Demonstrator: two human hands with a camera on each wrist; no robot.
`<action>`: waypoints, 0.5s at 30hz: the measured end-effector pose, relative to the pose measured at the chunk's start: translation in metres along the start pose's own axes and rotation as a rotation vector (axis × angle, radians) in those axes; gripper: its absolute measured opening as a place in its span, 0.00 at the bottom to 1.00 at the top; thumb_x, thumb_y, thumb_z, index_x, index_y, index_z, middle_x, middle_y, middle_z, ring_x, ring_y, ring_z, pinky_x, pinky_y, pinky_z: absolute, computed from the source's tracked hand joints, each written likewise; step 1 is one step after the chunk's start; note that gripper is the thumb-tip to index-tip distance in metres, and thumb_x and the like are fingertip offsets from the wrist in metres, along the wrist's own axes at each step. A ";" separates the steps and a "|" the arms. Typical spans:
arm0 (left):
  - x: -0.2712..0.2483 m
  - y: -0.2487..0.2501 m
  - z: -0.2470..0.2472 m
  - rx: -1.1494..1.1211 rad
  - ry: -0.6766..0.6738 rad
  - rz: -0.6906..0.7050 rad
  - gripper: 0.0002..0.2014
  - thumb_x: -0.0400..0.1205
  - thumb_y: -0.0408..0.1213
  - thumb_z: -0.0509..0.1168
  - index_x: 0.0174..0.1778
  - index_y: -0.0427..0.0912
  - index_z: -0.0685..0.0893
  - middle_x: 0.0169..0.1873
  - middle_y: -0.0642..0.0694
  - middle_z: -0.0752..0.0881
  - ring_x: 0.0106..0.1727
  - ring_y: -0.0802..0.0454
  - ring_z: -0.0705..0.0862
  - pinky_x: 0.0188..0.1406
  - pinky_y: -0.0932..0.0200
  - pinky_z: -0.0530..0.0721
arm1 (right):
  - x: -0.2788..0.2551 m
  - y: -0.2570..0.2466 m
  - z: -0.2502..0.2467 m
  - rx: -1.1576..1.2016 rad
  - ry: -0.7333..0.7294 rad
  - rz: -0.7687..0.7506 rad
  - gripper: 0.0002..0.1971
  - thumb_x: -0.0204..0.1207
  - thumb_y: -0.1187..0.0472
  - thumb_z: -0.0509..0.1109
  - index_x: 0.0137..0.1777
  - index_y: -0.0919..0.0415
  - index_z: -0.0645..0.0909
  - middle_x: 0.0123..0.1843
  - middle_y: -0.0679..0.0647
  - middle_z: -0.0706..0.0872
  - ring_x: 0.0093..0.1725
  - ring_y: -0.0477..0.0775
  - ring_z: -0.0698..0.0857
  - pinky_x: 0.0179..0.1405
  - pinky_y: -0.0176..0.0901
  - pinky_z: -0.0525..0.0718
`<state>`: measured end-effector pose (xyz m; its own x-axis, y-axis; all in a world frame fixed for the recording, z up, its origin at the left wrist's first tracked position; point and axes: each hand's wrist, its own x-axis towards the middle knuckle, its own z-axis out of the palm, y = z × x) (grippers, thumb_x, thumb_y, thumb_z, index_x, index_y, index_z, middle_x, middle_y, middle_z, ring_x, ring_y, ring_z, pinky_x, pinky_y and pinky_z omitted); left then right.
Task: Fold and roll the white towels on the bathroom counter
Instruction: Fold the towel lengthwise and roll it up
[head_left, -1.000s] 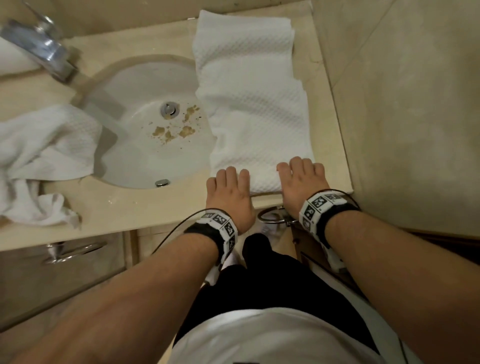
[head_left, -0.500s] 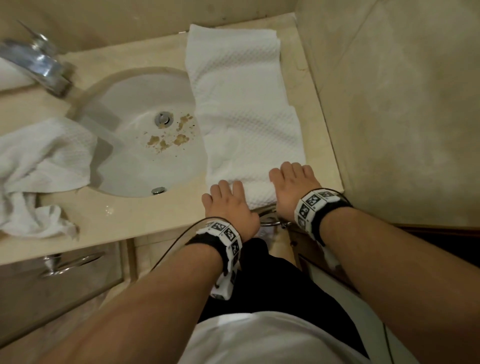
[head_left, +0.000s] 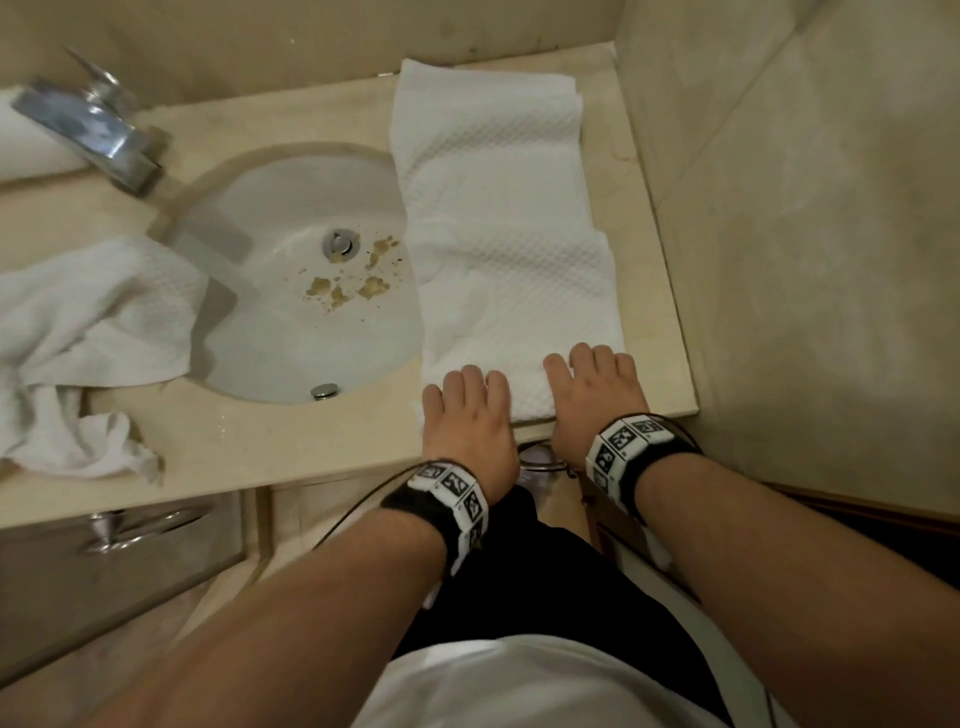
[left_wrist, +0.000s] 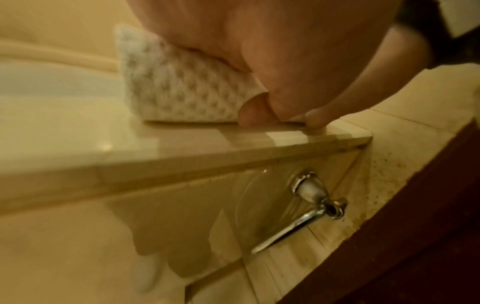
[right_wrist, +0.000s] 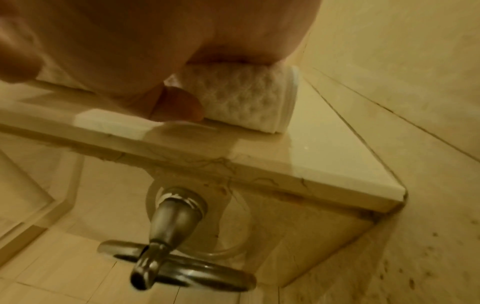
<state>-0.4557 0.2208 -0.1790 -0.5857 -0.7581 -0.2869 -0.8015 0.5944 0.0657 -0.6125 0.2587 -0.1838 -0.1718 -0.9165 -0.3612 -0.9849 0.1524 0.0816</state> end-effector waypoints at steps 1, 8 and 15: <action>-0.001 0.000 0.003 0.002 -0.002 -0.005 0.28 0.68 0.44 0.65 0.64 0.36 0.76 0.53 0.38 0.75 0.52 0.38 0.71 0.53 0.41 0.68 | 0.003 0.001 -0.003 -0.007 -0.019 -0.009 0.32 0.59 0.51 0.71 0.66 0.54 0.73 0.58 0.58 0.77 0.55 0.63 0.75 0.55 0.58 0.70; 0.048 -0.019 -0.016 -0.076 -0.100 -0.050 0.30 0.65 0.49 0.66 0.62 0.43 0.70 0.58 0.41 0.71 0.59 0.39 0.69 0.57 0.43 0.67 | 0.027 0.010 -0.019 0.056 -0.018 -0.071 0.34 0.55 0.52 0.68 0.65 0.56 0.71 0.57 0.58 0.75 0.55 0.63 0.74 0.56 0.56 0.70; 0.067 -0.025 -0.022 -0.109 -0.154 -0.086 0.31 0.67 0.53 0.65 0.63 0.43 0.69 0.60 0.41 0.70 0.62 0.38 0.70 0.61 0.42 0.66 | 0.015 0.012 0.001 0.114 0.267 -0.199 0.37 0.56 0.56 0.76 0.67 0.64 0.72 0.58 0.67 0.78 0.51 0.66 0.75 0.55 0.60 0.71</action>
<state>-0.4779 0.1492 -0.1790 -0.4963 -0.7496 -0.4379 -0.8608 0.4905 0.1359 -0.6269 0.2469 -0.1895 0.0201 -0.9945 -0.1031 -0.9971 -0.0123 -0.0752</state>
